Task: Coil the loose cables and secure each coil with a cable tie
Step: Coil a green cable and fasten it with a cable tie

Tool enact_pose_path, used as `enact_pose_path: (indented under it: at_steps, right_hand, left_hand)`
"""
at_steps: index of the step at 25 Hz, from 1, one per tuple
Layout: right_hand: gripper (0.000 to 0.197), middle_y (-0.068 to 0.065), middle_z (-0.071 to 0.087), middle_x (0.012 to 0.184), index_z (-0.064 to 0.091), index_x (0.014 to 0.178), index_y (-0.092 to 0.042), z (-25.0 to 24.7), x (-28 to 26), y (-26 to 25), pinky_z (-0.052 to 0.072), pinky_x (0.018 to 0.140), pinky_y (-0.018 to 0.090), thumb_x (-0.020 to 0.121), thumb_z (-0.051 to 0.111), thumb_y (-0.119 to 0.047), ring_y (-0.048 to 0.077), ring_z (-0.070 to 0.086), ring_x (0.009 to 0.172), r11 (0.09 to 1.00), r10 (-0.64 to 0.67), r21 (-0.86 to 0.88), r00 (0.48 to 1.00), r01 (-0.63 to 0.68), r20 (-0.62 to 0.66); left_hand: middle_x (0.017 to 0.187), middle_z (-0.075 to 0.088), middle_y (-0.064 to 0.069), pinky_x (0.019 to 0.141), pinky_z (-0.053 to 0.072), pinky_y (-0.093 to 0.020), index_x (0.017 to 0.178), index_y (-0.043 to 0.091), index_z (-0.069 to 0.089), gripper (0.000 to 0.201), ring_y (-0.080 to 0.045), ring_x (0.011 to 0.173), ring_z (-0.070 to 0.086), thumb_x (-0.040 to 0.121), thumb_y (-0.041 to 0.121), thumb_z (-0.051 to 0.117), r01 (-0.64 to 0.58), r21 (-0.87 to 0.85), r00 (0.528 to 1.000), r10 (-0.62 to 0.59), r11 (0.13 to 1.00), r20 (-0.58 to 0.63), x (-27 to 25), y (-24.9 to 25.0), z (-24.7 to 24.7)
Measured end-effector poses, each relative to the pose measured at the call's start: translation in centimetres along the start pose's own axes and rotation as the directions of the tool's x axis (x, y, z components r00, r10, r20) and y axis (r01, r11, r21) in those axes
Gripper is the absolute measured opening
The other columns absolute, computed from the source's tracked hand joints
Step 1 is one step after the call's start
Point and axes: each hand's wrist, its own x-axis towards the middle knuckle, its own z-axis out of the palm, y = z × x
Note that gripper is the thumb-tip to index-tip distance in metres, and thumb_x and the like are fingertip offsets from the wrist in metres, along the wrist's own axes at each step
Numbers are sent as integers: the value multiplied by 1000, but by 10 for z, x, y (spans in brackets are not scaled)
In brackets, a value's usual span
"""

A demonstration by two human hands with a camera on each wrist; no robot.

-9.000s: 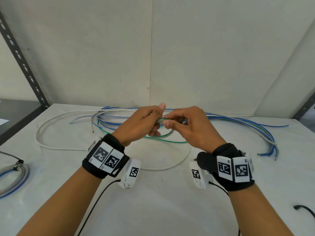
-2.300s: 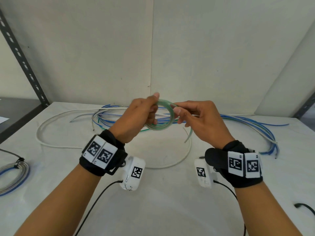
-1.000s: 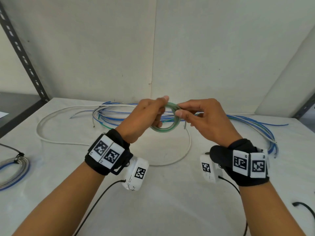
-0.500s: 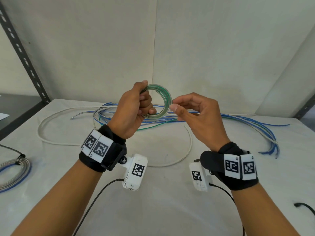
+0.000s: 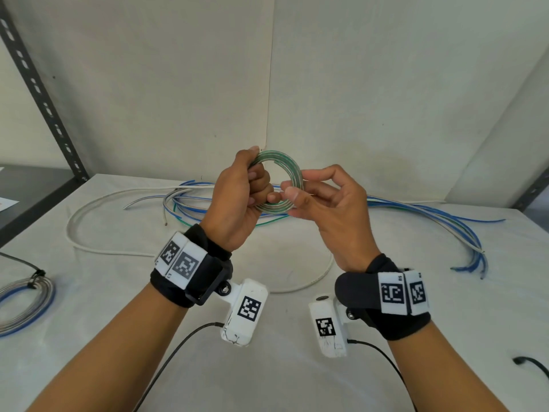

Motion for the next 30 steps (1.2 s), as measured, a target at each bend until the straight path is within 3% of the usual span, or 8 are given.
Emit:
enact_pose_path:
  at_steps: [3, 6, 10, 13, 17, 21, 26, 30]
  right_hand:
    - [21, 15, 77, 86, 60, 96, -6, 3, -1, 2, 62, 70, 38, 85, 76, 0, 28, 76, 79, 998, -57, -11, 996, 56, -62]
    - [19, 17, 77, 83, 62, 93, -5, -6, 3, -1, 62, 71, 44, 83, 76, 3, 30, 75, 76, 994, -101, -44, 993, 99, -61]
    - [18, 14, 77, 85, 69, 90, -9, -24, 9, -10, 62, 73, 43, 80, 78, 3, 29, 75, 77, 980, -104, -156, 988, 122, 117]
    - [18, 10, 78, 88, 72, 91, -12, -33, 10, -12, 60, 79, 41, 79, 81, -1, 28, 76, 84, 940, -84, -304, 968, 156, 237]
    - [19, 5, 78, 89, 73, 91, -16, -32, 9, -10, 57, 78, 30, 80, 82, -3, 20, 76, 84, 904, -70, -391, 962, 173, 264]
    - [14, 5, 78, 93, 74, 101, -14, -28, 9, -11, 59, 71, 27, 91, 71, -5, 19, 76, 82, 934, -102, -311, 966, 176, 239]
    - [8, 13, 77, 88, 69, 95, -4, -20, 7, -4, 61, 73, 37, 88, 72, 0, 27, 76, 79, 974, -111, -187, 988, 130, 109]
    - [19, 9, 78, 93, 68, 99, -10, -20, 8, -3, 61, 72, 39, 84, 78, -4, 27, 76, 85, 967, -90, -220, 981, 127, 169]
  left_hand:
    - [50, 17, 6, 52, 38, -25, 63, 20, 28, 46, -12, 43, 15, 106, 30, 39, 6, -4, 1000, -5, 1000, 5, -1, -5, 3]
    - [52, 24, 1, 62, 50, -29, 63, 15, 39, 47, -16, 45, 25, 106, 32, 35, 31, 117, 998, -37, 993, 47, 1, -4, -1]
    - [52, 44, -6, 76, 51, -40, 66, 6, 55, 57, -23, 47, 42, 107, 37, 32, 72, 451, 982, -142, 890, 124, 4, 3, -9]
    - [52, 43, -3, 79, 54, -40, 65, 7, 56, 59, -20, 46, 42, 108, 42, 35, 65, 644, 955, -235, 762, 181, 0, 2, -7]
    - [51, 33, 11, 77, 51, -37, 66, 14, 44, 47, -9, 43, 29, 109, 32, 35, 85, 650, 960, -236, 755, 149, -5, -1, -3]
    - [52, 31, 11, 70, 42, -36, 64, 17, 39, 47, -9, 44, 29, 109, 29, 34, 53, 608, 982, -151, 792, 112, -3, -1, -3]
    - [53, 27, 10, 63, 39, -33, 63, 17, 37, 48, -11, 45, 27, 109, 29, 33, 29, 582, 990, -105, 812, 98, 0, 0, -6]
    - [54, 21, 7, 59, 37, -31, 63, 16, 34, 47, -11, 44, 23, 109, 26, 31, 56, 491, 989, -116, 869, 92, 1, 2, -6]
